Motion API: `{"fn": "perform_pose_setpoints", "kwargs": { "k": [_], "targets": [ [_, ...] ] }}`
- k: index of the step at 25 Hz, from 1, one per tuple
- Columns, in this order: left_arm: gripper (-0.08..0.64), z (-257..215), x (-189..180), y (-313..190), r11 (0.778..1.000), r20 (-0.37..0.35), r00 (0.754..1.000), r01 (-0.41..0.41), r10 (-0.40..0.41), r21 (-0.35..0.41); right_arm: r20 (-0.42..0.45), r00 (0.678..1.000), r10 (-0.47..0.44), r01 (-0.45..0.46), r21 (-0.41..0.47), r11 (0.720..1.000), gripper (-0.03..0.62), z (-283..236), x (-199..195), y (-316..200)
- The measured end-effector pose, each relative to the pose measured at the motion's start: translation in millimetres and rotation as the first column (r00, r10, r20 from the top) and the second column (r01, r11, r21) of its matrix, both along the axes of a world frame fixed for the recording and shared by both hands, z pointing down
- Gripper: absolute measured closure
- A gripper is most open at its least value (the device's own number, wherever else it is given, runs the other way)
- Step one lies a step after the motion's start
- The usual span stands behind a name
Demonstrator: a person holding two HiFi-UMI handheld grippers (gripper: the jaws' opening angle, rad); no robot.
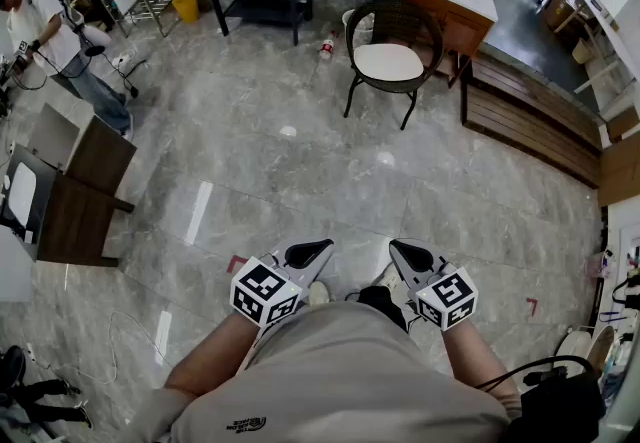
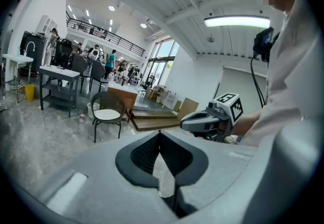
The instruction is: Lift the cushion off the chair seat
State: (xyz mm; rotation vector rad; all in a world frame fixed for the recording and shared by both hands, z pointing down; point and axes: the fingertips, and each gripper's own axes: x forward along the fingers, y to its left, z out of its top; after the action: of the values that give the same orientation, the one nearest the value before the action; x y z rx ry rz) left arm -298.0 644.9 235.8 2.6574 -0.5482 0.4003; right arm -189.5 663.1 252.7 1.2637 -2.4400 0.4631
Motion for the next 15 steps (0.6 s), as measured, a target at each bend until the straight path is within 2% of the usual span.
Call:
{"fn": "perform_pose_setpoints", "kwargs": {
  "k": [5,10,15],
  "targets": [
    [0.554,-1.7,-9.3,-7.7,1.000,-0.013,1.000,0.023,-0.023,-0.013,-0.015,1.000,-0.005,0.005,0.030,1.000,0.583,-12.5,-0.2,-12.3],
    [0.554,2.2,-9.3,-15.8,1.000,-0.005,1.000,0.008,-0.008,-0.021,-0.017,1.000,0.008,-0.007,0.021,1.000,0.583,-11.8,2.1,-21.2],
    [0.554,14.8,9.0,-38.3,0.998,0.013,1.000,0.003,-0.002,-0.056,-0.016,1.000,0.023,-0.024,-0.013,1.000,0.581,-1.4,22.6,-32.2]
  ]
}}
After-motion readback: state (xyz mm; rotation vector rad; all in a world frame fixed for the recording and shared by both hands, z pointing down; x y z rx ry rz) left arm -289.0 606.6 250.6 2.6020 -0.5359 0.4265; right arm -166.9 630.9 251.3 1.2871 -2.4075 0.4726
